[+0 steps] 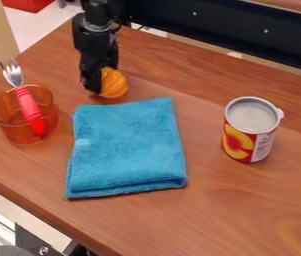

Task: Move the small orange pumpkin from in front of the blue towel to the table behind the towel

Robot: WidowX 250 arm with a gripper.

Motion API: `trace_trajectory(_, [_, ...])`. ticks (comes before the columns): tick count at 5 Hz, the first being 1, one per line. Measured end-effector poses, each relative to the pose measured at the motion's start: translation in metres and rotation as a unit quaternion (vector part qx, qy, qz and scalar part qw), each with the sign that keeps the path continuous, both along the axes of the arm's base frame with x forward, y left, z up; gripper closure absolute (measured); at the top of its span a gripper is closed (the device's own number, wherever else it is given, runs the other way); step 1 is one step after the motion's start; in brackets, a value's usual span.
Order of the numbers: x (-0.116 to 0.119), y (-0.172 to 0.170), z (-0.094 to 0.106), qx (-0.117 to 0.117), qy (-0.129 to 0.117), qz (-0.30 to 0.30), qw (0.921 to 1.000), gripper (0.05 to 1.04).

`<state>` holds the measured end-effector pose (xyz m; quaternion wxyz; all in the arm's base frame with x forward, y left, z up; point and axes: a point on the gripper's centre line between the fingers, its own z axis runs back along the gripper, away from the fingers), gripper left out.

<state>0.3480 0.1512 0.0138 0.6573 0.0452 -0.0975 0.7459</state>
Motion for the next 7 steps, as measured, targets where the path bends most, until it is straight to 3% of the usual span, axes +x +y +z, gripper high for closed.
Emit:
trace_trajectory(1, [0.003,0.001,-0.002,-0.006,0.012,0.007,0.9999,0.206])
trace_trajectory(2, [0.005,0.001,0.002,-0.007,0.013,0.016,0.9998,0.083])
trace_trajectory(4, [0.004,0.004,0.005,-0.002,0.017,0.019,0.9997,0.083])
trace_trajectory(5, [0.003,0.0,0.016,-0.005,0.008,-0.006,0.9999,0.083])
trace_trajectory(6, [0.0,-0.02,0.043,0.003,-0.008,-0.115,0.9934,0.083])
trace_trajectory(7, [-0.012,-0.051,0.059,0.022,-0.013,-0.243,0.9698,0.083])
